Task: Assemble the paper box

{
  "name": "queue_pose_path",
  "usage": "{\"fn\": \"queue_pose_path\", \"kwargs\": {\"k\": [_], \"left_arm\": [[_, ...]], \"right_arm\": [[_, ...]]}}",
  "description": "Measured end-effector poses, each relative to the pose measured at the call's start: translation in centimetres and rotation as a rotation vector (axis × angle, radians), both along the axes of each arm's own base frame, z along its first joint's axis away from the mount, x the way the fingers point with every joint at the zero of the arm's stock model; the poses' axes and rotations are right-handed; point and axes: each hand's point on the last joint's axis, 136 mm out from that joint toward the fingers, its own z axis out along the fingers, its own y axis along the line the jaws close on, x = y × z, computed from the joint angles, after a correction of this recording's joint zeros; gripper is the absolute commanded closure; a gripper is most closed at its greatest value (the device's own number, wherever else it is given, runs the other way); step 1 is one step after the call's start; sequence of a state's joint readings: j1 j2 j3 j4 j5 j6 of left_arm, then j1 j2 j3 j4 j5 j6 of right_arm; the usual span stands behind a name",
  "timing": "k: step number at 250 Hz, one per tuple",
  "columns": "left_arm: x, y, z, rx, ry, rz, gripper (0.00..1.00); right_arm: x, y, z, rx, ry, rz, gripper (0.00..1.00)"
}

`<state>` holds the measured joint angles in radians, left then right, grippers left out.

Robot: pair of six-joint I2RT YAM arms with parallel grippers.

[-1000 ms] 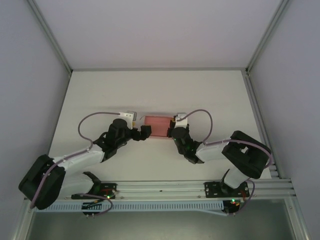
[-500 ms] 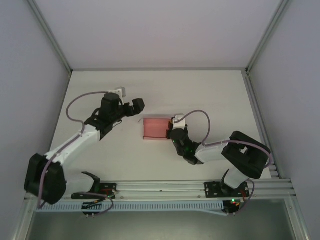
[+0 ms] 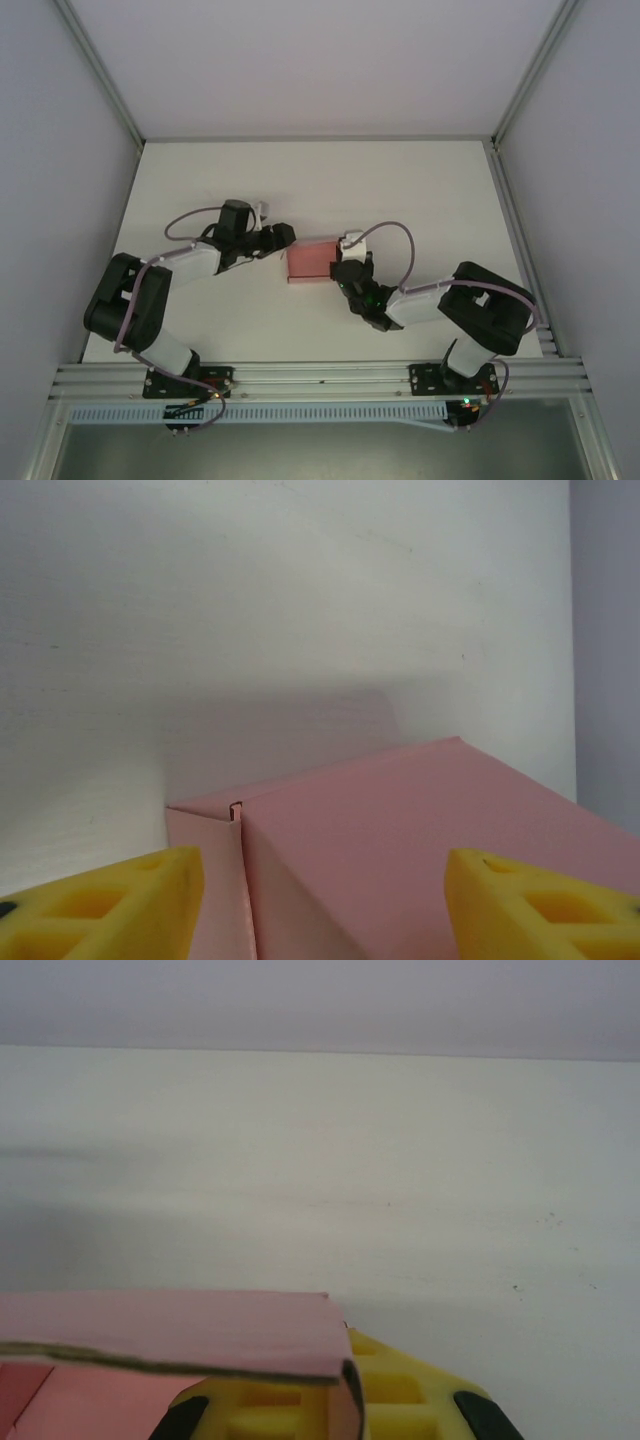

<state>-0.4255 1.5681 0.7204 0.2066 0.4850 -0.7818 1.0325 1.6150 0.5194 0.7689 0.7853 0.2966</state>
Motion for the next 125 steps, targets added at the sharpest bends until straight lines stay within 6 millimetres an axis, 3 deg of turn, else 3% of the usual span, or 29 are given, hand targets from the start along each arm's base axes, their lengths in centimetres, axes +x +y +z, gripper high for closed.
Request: {"fn": "queue_pose_path", "kwargs": {"k": [39, 77, 125], "left_arm": [[-0.8, -0.1, -0.6, -0.028, 0.013, -0.012, 0.39], [-1.1, -0.5, -0.5, -0.071, 0.012, -0.016, 0.59], [-1.2, -0.7, -1.4, -0.084, 0.018, -0.023, 0.66]], "right_arm": [[-0.5, 0.1, -0.3, -0.017, 0.003, -0.014, 0.98], [-1.2, 0.2, -0.7, -0.038, 0.015, -0.011, 0.91], [-3.2, -0.4, -4.2, -0.166, 0.121, 0.049, 0.72]]}}
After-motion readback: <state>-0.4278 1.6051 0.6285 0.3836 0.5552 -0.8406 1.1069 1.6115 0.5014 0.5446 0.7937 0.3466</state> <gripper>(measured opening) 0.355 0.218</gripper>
